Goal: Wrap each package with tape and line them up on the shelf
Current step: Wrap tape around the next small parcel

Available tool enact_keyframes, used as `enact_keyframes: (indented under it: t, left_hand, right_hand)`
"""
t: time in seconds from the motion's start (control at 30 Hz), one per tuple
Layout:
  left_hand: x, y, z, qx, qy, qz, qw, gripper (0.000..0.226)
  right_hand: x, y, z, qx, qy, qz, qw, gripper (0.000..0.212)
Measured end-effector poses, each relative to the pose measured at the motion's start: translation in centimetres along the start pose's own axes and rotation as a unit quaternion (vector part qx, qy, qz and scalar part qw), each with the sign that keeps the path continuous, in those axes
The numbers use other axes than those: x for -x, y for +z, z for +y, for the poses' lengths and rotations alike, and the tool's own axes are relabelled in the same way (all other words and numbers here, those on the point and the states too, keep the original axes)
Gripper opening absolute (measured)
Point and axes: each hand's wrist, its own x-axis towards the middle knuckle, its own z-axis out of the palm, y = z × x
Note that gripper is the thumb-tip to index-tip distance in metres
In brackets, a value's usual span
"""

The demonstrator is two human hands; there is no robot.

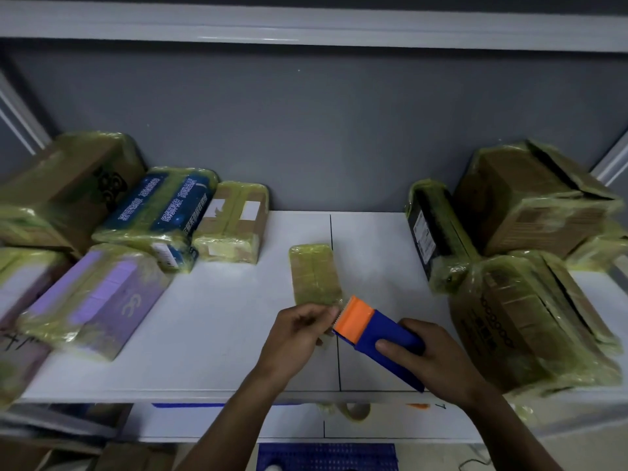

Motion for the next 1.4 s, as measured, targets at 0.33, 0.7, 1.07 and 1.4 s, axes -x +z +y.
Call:
enact_keyframes:
  t: [0.33, 0.7, 1.07, 1.4]
  left_hand:
    - [0.5, -0.5, 0.0, 0.005, -0.024, 0.025, 0.999, 0.012]
    - [0.0, -1.4, -0.2, -0.093, 0.033, 0.057, 0.993, 0.018]
    - [-0.6, -6.4, -0.4, -0.038, 0.015, 0.146, 0.988, 0.01]
    - [-0.3, -6.0, -3.8, 0.022, -0.035, 0.226, 0.973, 0.005]
  right_hand:
    - [-0.2, 0.1, -0.2, -0.001, 0.001, -0.025, 1.0, 0.035]
    - [-0.2, 0.7, -1.1, 0.039, -0.01, -0.025, 0.999, 0.036]
    - [-0.5, -0.3, -1.0, 0.093, -0.009, -0.017, 0.995, 0.048]
    - [-2.4, -0.5, -4.1, 0.197, -0.048, 0.051, 0.978, 0.067]
